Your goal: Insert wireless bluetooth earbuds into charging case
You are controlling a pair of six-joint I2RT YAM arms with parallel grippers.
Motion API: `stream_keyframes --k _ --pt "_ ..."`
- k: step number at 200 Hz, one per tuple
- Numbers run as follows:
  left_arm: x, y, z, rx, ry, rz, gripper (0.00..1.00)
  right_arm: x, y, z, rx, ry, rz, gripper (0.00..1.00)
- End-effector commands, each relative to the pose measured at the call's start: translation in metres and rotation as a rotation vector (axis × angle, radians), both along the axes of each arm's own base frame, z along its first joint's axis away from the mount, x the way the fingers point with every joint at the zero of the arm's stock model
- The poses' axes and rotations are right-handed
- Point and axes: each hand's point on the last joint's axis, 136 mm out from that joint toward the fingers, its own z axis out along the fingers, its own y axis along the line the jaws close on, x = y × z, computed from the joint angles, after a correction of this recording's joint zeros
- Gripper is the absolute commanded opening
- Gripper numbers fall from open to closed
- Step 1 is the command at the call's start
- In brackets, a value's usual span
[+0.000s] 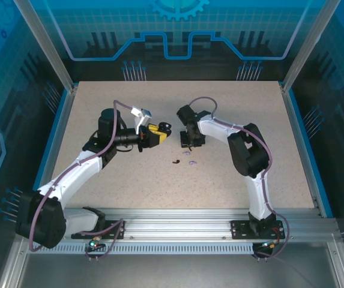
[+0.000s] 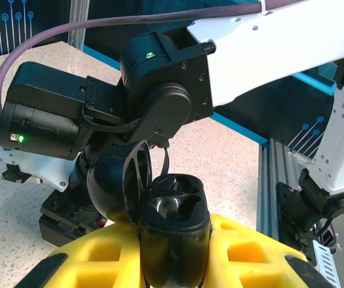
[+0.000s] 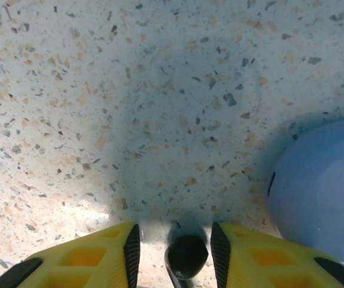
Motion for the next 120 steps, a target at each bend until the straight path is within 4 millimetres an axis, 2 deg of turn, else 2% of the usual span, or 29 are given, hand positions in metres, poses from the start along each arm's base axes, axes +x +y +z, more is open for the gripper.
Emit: stream_keyframes --k 1,64,120 --pt "-0.001 0.002 0.017 -0.014 -0.031 -0.007 0.22 0.001 -0.005 -0.006 -0.027 0.025 0.002 0.39" --pt "-0.001 0.002 0.016 -0.012 -0.027 -0.005 0.22 -0.013 -0.011 -0.013 -0.053 0.07 0.038 0.36" --pt "-0.001 0.002 0.016 -0.012 -0.026 -0.005 0.22 -0.017 -0.01 -0.011 -0.067 0.092 0.073 0.35"
